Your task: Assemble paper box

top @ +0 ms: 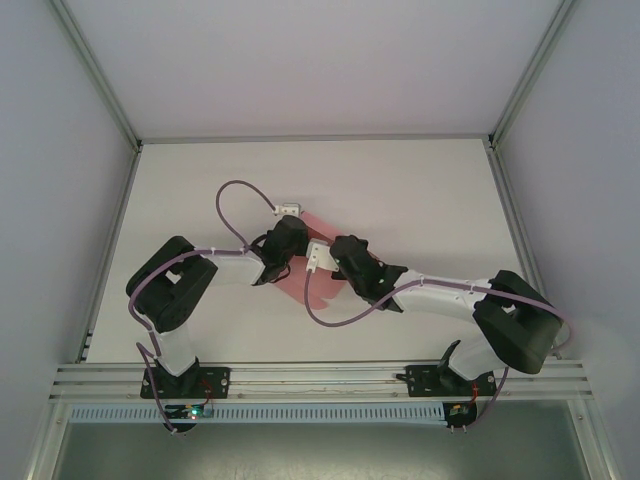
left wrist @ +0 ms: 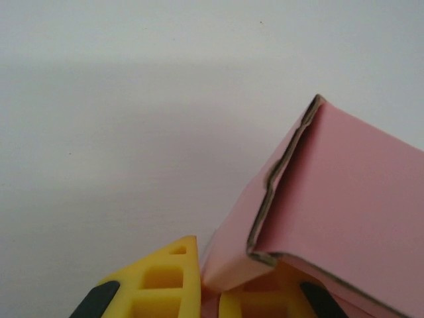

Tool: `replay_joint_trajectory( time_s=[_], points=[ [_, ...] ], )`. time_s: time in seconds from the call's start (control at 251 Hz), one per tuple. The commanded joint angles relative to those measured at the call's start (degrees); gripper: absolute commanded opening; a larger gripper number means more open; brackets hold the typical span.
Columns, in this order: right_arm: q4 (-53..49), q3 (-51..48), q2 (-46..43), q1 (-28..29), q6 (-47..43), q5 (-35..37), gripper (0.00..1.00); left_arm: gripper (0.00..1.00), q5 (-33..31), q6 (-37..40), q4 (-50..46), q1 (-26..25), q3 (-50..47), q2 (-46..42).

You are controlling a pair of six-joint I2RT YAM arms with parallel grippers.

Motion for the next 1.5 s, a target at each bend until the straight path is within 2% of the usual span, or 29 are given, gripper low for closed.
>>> replay_joint_trajectory(
  time_s=[0.0,0.112,0.152,0.184,0.223,0.283,0.299,0.327,0.343,0.379,0.403,0.611,0.778,0.906,1.046,1.197,1.361,1.497],
  points=[
    [-12.31,-1.93,0.16,-1.21,3.58,-1.18,0.00,0.00,-9.81,-0.71,-0.66,5.53,-1.29,1.37],
    [-9.13,-1.72,0.26,-1.94,4.05,-1.57,0.00,0.03,3.72,6.92,9.11,5.42,-3.98,1.02],
    [-7.93,-1.30,-0.09,-2.17,4.30,-1.06,0.04,0.00,7.73,8.60,12.78,5.44,-5.47,0.38],
    [-7.79,-0.69,-0.95,-2.35,4.42,-1.65,0.11,0.00,9.37,9.50,14.46,5.39,-6.23,-0.32],
    [-7.55,0.14,-2.46,-2.60,4.89,-2.82,0.28,0.00,9.57,9.70,14.63,5.37,-6.63,-1.48],
    [-8.26,1.40,-5.37,-3.20,5.82,-6.14,0.34,0.00,10.40,11.05,13.24,5.29,-6.42,-3.25],
    [-8.65,1.58,-6.31,-3.46,6.08,-7.35,0.42,0.00,10.69,11.27,12.82,5.26,-6.39,-3.74],
    [-8.94,1.77,-7.91,-3.75,6.60,-9.47,0.67,0.00,11.01,11.71,12.34,5.27,-6.39,-4.64],
    [-9.25,1.82,-8.97,-3.99,6.68,-10.74,0.77,0.00,11.03,11.81,12.18,5.22,-6.45,-5.11],
    [-10.07,1.95,-11.24,-4.23,6.73,-13.38,0.92,0.00,11.05,11.82,12.17,5.21,-6.83,-6.29],
    [-10.40,1.93,-12.58,-4.23,6.85,-14.38,0.98,0.00,10.77,11.91,12.27,5.19,-7.22,-7.07],
    [-9.40,1.01,-28.58,-4.51,10.73,-19.08,0.98,0.00,8.63,13.18,8.88,4.83,-8.50,-13.44],
    [-10.63,5.45,-35.22,-7.29,20.28,-13.41,0.98,0.00,9.85,14.44,6.39,4.42,-9.43,-16.80],
    [-17.79,11.32,-32.62,-12.27,26.50,-10.02,0.98,0.00,11.00,14.70,6.24,4.00,-10.31,-18.44],
    [-22.11,12.67,-28.25,-16.19,26.59,-15.80,0.98,0.00,10.46,13.56,4.96,3.83,-9.84,-19.04],
    [-25.37,13.42,-22.48,-18.49,28.15,-18.45,0.98,0.00,11.57,12.92,5.90,3.81,-10.21,-19.26],
    [-26.97,13.67,-16.60,-19.32,28.32,-21.48,0.98,0.00,12.22,12.45,5.40,3.79,-9.72,-19.44],
    [-26.95,13.88,-12.74,-20.19,28.57,-28.26,0.98,0.00,15.06,11.58,7.38,3.77,-10.12,-19.79]
  ],
)
